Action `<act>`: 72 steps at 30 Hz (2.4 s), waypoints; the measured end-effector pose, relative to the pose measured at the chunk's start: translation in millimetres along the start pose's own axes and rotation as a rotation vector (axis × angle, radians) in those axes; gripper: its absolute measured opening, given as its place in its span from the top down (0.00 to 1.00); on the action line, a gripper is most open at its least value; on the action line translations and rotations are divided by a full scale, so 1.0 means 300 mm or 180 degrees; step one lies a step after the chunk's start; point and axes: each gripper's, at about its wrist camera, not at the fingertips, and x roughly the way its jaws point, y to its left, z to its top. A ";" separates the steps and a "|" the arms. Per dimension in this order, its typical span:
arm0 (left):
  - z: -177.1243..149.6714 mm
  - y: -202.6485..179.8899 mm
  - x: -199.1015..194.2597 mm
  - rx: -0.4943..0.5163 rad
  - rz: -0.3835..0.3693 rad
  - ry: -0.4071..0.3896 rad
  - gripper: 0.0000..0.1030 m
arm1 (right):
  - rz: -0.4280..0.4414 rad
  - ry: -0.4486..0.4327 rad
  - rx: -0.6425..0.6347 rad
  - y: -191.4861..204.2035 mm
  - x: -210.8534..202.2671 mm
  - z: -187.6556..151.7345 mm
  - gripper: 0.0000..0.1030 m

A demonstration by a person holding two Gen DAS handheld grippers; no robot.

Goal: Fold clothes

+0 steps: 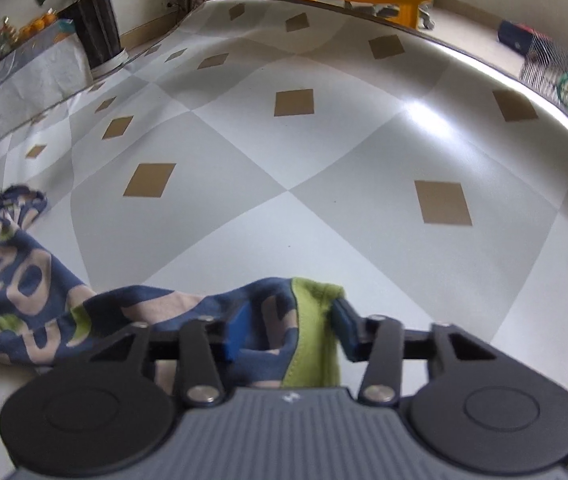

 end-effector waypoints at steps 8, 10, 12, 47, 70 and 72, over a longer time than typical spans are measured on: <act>0.002 0.002 0.015 -0.0012 -0.0035 -0.0016 0.13 | 0.0305 -0.0137 -0.0150 0.050 -0.073 0.011 0.94; 0.004 0.005 0.016 -0.0025 -0.0032 -0.0030 0.13 | 0.0435 -0.0218 -0.0201 0.071 -0.117 0.014 0.94; 0.005 0.007 0.015 -0.0023 -0.0018 -0.0050 0.13 | 0.0594 -0.0323 -0.0320 0.100 -0.176 0.013 0.94; -0.080 0.014 -0.090 0.0046 -0.0457 -0.0460 0.13 | 0.1430 0.0332 -0.1987 0.306 -0.481 -0.506 0.53; -0.138 -0.017 -0.108 0.0102 -0.0654 -0.0297 0.12 | 0.1615 0.0076 -0.1460 0.268 -0.531 -0.506 0.45; -0.137 -0.017 -0.104 0.0083 -0.0635 -0.0290 0.12 | 0.1617 0.0067 -0.1522 0.283 -0.525 -0.515 0.45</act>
